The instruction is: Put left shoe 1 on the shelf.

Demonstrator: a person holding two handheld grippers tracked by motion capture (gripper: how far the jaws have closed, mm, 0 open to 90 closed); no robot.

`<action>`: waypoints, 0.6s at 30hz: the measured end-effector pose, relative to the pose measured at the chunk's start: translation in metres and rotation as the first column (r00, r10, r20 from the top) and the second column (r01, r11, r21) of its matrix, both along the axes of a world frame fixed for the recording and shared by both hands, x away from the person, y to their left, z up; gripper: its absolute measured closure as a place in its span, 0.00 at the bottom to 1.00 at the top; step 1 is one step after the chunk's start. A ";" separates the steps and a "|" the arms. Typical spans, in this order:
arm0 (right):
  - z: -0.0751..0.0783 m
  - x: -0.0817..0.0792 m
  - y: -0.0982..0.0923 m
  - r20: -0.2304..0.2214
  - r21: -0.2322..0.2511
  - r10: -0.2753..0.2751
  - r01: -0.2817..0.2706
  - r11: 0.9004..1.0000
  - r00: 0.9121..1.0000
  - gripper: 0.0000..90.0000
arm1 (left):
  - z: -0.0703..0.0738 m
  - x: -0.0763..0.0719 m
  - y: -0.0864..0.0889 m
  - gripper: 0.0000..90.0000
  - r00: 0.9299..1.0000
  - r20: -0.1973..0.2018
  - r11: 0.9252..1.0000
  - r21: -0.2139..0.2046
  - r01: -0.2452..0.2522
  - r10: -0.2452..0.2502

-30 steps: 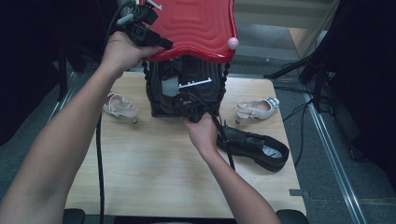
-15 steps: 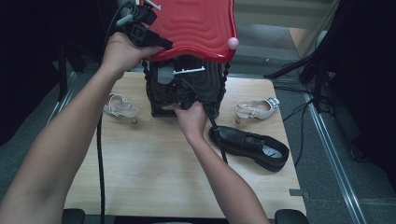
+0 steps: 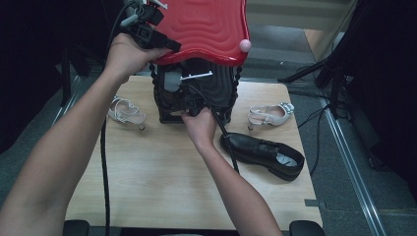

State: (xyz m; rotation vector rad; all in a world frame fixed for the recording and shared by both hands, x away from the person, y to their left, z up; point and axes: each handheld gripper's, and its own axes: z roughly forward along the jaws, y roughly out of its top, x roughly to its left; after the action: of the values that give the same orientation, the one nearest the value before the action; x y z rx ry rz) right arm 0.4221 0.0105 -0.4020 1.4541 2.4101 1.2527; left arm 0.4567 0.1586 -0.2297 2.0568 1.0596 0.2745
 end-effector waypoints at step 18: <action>-0.001 -0.034 -0.041 0.037 0.063 0.062 -0.064 0.996 0.997 1.00 | 0.005 -0.049 0.005 0.67 0.994 -0.008 0.993 -0.055 0.105 -0.105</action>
State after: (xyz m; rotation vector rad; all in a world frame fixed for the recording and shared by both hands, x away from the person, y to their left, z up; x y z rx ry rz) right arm 0.3886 -0.0310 -0.4028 1.3695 2.4323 1.3692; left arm 0.4076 0.1636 -0.2249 2.0593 0.9516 0.1785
